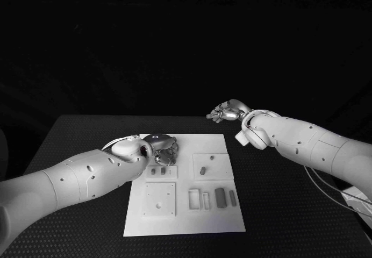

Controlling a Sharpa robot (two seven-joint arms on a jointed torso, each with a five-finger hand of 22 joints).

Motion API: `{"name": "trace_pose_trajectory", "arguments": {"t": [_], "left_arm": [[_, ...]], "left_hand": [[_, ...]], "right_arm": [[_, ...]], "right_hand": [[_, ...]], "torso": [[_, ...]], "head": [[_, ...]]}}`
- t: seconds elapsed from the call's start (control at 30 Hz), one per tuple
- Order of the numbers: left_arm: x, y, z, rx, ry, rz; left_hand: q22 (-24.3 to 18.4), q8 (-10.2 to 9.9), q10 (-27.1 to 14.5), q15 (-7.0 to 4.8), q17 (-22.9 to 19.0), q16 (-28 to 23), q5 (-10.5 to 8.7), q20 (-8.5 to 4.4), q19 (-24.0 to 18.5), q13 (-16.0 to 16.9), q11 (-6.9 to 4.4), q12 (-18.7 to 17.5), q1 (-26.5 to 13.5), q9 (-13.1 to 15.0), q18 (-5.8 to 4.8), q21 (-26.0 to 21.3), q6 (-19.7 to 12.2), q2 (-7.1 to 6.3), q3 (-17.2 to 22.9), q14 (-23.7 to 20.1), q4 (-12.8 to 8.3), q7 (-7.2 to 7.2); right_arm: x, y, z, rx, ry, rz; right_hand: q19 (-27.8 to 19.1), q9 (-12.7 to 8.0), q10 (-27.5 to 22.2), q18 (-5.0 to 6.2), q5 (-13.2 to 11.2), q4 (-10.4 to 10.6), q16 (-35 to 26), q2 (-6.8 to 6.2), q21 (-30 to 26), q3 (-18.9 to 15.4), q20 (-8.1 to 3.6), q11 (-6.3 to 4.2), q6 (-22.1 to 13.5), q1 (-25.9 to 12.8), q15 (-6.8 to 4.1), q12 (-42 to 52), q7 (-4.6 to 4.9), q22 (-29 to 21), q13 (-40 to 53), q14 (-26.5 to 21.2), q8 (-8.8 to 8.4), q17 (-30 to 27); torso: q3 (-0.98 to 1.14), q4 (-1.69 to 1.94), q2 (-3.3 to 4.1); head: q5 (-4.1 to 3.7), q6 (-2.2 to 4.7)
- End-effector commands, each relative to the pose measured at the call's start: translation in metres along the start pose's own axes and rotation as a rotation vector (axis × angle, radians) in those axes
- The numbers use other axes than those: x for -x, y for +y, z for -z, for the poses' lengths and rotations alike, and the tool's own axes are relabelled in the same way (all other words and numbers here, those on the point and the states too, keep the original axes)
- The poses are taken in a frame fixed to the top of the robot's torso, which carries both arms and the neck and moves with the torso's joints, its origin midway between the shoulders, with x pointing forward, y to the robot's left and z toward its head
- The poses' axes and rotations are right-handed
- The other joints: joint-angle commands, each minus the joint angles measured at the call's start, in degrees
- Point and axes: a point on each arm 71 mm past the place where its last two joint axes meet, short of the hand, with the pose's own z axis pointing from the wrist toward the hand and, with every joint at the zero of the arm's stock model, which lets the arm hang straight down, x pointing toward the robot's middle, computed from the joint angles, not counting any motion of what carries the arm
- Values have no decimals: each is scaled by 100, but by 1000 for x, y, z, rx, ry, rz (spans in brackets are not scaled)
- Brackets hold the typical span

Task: Assemble the parts on the task board

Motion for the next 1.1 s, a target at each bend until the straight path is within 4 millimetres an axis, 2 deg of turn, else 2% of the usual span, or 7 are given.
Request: {"name": "trace_pose_trajectory", "arguments": {"t": [0.03,0.37,0.5,0.63,0.83,1.1], "left_arm": [[-8,-4,-1,-13,20,3],[-10,-7,-2,-25,43,8],[-13,-9,-2,-32,58,9],[-15,-10,-3,-36,63,12],[-16,-13,-4,-47,70,13],[-18,-16,-4,-61,85,15]], "left_hand": [[115,24,29,-30,1,37,-4,2,30,-12,-10,-19,-36,-8,210,-14,35,31,10,-9,28,11],[118,22,33,-32,2,59,-5,-2,32,-18,-11,-26,-30,-16,214,-4,34,14,13,-10,24,3],[120,25,53,-34,0,82,-5,1,-3,-24,-13,-28,-4,-26,207,-1,40,-38,8,-55,-13,0],[120,18,38,-27,-3,96,-5,5,-26,-35,-6,-42,2,-37,200,1,31,-49,4,-88,-27,-5],[121,6,-36,-7,-9,132,-2,13,-34,-65,17,-74,5,-56,202,19,11,-28,8,-110,-26,-15],[122,34,-15,-8,-25,180,1,18,-34,-79,13,-51,74,-65,216,51,66,49,90,-117,-19,-41]], "right_arm": [[-1,1,0,7,12,-3],[-2,2,0,9,13,-4],[-2,1,0,7,13,-4],[-2,2,0,8,14,-4],[-2,1,0,8,14,-4],[-2,2,0,8,15,-5]], "right_hand": [[-47,-7,33,-87,4,25,-31,3,-39,4,-4,-4,-31,-41,-13,12,157,10,-8,-30,28,6],[-47,-7,33,-87,4,26,-32,2,-41,3,-4,-5,-31,-41,-13,14,157,13,-11,-31,29,8],[-47,-8,33,-86,5,27,-33,2,-42,3,-4,-4,-31,-41,-13,14,157,15,-13,-31,30,9],[-48,-8,33,-86,4,27,-34,1,-43,3,-4,-5,-32,-42,-13,15,157,16,-14,-32,30,9],[-48,-9,34,-86,4,28,-34,2,-44,3,-3,-5,-31,-42,-12,16,157,18,-16,-32,31,10],[-48,-9,34,-86,5,29,-36,2,-45,3,-3,-5,-32,-42,-12,17,157,20,-19,-33,32,11]], "torso": [[2,3,-2],[1,1,-4],[-3,1,2],[2,7,-4],[9,1,-1],[2,4,1]], "head": [[-7,-7],[-11,-13],[-9,-11],[-10,-18],[-6,-16],[-18,-27]]}}
